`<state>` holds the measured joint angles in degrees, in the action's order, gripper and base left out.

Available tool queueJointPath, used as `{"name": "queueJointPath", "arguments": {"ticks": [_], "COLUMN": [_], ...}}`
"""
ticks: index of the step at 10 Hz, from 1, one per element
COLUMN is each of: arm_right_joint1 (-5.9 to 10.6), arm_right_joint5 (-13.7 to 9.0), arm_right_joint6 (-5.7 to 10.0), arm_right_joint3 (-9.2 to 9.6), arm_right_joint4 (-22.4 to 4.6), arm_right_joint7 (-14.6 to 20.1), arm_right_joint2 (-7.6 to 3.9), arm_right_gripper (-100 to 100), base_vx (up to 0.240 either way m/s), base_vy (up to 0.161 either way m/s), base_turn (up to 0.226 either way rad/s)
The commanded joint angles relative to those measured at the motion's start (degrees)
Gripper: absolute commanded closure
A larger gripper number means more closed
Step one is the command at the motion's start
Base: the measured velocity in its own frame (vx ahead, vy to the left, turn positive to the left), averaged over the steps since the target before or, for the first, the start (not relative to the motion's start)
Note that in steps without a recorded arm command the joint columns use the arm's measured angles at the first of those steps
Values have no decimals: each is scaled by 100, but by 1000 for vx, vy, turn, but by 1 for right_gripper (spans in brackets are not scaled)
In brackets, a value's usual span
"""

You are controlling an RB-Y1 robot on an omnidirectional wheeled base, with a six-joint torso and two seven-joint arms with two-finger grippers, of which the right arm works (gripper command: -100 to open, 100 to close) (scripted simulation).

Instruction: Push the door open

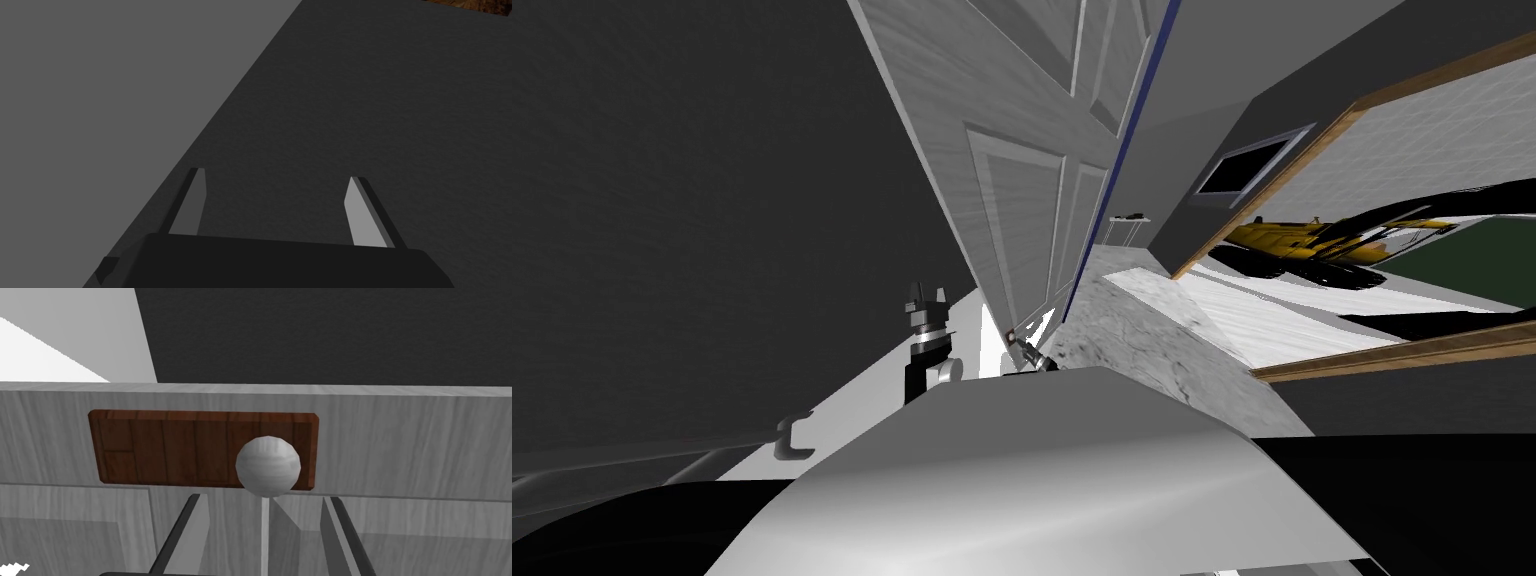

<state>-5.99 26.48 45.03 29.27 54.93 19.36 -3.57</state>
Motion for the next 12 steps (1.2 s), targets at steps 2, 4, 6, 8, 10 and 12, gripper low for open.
{"name": "queueJointPath", "arguments": {"ticks": [2, 4, 6, 8, 10, 12], "arm_right_joint1": [-4, -4, -25, -47, -16, 30], "arm_right_joint5": [0, 0, -83, -169, -160, -183], "arm_right_joint6": [1, 1, -23, -49, -93, -118], "arm_right_joint3": [0, 0, -123, -249, -224, -247], "arm_right_joint4": [0, 0, 0, 0, 8, -38], "arm_right_joint7": [2, 2, -64, -132, -123, -153], "arm_right_joint2": [-4, -4, -30, 32, -23, 0], "arm_right_gripper": [100, 100, -100, -100, -100, -100], "base_vx": [-26, -10, -54, -205, -12, 157], "base_vy": [-20, -8, 6, -3, 39, 130], "base_turn": [1, 0, -87, -138, 14, 26]}}
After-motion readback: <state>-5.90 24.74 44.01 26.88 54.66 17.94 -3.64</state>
